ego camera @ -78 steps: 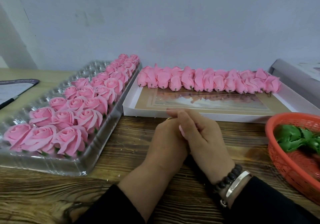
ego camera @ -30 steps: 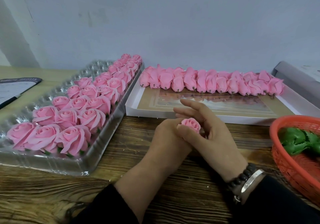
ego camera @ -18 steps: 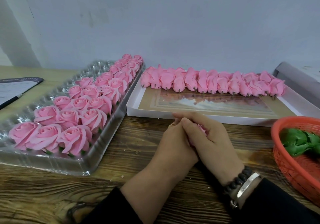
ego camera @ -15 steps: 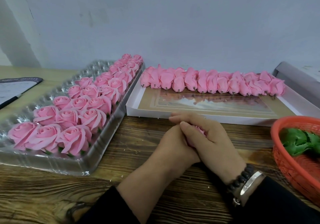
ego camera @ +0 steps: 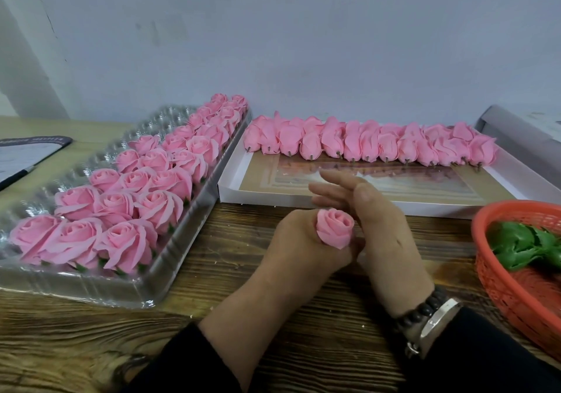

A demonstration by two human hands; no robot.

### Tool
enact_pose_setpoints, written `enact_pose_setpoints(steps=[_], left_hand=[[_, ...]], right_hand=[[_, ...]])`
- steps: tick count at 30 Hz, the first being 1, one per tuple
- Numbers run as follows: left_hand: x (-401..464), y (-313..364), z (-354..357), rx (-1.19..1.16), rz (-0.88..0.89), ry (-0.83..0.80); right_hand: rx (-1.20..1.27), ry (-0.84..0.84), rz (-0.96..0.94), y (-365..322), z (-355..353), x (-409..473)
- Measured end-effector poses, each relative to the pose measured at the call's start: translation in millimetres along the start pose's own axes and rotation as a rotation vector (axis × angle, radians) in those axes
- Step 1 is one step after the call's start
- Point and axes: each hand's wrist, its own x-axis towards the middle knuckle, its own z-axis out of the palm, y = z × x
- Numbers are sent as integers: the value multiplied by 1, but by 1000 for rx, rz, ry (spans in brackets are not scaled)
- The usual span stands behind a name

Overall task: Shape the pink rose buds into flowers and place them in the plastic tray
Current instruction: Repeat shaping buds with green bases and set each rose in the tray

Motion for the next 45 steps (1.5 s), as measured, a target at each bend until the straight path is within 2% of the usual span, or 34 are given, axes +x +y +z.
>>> enact_pose_setpoints(steps=[5,8,10,13,15,16,19,23,28,30,32,37,43,45], left_hand=[[2,-5,3,174,63,97],[2,-8,7,417,114,99],[4,-11,9,498,135,109],[3,-7,11,344,79,97],[2,-2,8,166,24,12],[1,0,6,150,26,-55],[0,8,-1,237,13,-220],[-2,14,-1,372,-29,-295],[-2,7,4,346,42,-217],[1,0,5,363,108,-145],[2,-5,6,375,98,-68],[2,-7,4,423,112,109],[1,-2,8,77,-47,53],[2,0,5,66,-19,-28]], right_hand=[[-43,8,-30,-2,6,-2],[-172,-10,-47,-3,11,-5],[-229,5,-56,-2,11,-5],[-260,-19,-39,-1,9,-3],[-278,-70,-22,-2,7,-2],[-296,-111,-17,-3,6,-2],[-372,-252,-4,-6,4,-2],[-361,-310,48,-8,1,-3],[-354,-282,-27,-6,1,-3],[-283,-203,-51,-3,1,-3],[-244,-110,-55,-2,2,-4],[-325,-25,-88,-3,10,-6],[-339,-98,-71,-4,7,-3],[-356,-171,-58,-3,5,-2]])
